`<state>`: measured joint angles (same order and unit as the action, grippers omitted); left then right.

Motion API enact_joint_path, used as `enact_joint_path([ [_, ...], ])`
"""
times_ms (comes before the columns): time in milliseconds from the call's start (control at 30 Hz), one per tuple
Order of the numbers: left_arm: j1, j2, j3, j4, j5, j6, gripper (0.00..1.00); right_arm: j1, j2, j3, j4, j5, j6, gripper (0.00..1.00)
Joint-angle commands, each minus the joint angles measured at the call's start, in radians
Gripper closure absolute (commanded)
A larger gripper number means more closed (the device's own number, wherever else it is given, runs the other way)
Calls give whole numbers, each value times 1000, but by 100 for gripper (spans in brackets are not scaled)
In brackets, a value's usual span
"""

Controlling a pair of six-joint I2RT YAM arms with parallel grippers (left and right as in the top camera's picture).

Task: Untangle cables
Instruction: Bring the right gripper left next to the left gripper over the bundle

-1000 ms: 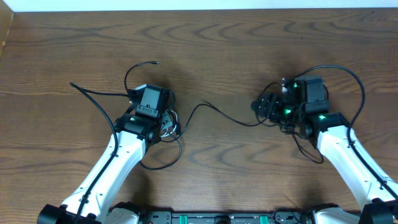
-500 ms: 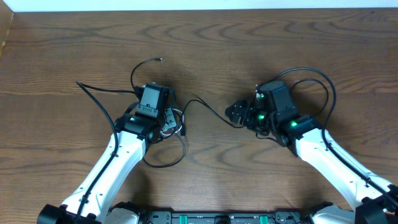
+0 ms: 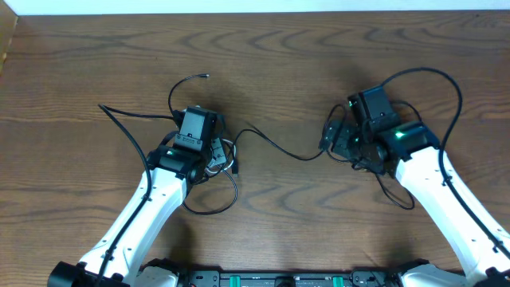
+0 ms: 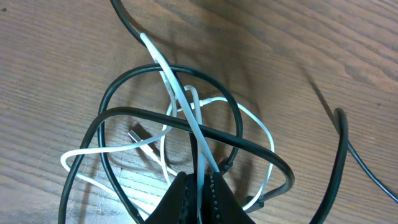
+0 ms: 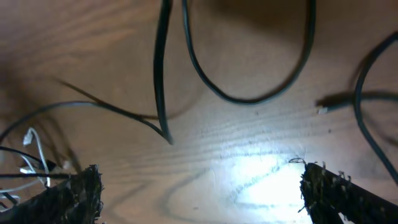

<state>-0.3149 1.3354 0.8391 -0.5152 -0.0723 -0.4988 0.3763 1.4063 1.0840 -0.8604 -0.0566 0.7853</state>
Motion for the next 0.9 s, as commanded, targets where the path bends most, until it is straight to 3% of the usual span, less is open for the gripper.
enact_joint_path([
  [0, 4, 4, -15, 2, 5, 9, 92, 28, -6, 6, 44, -37, -23, 1],
  [100, 4, 4, -15, 2, 5, 9, 92, 59, -3, 5, 154, -158, -19, 1],
  [200, 4, 4, -15, 2, 5, 9, 92, 107, 13, 4, 245, -182, 51, 20],
  [400, 4, 4, -15, 2, 6, 10, 92, 190, 122, 2, 374, -182, 230, 34],
  [633, 4, 4, -15, 2, 13, 25, 92, 278, 336, 2, 667, -256, 285, 37],
  [733, 4, 4, -15, 2, 13, 24, 92, 302, 422, 2, 840, -331, 320, 42],
  [867, 4, 4, -15, 2, 13, 25, 92, 319, 489, 2, 944, -354, 393, 47],
])
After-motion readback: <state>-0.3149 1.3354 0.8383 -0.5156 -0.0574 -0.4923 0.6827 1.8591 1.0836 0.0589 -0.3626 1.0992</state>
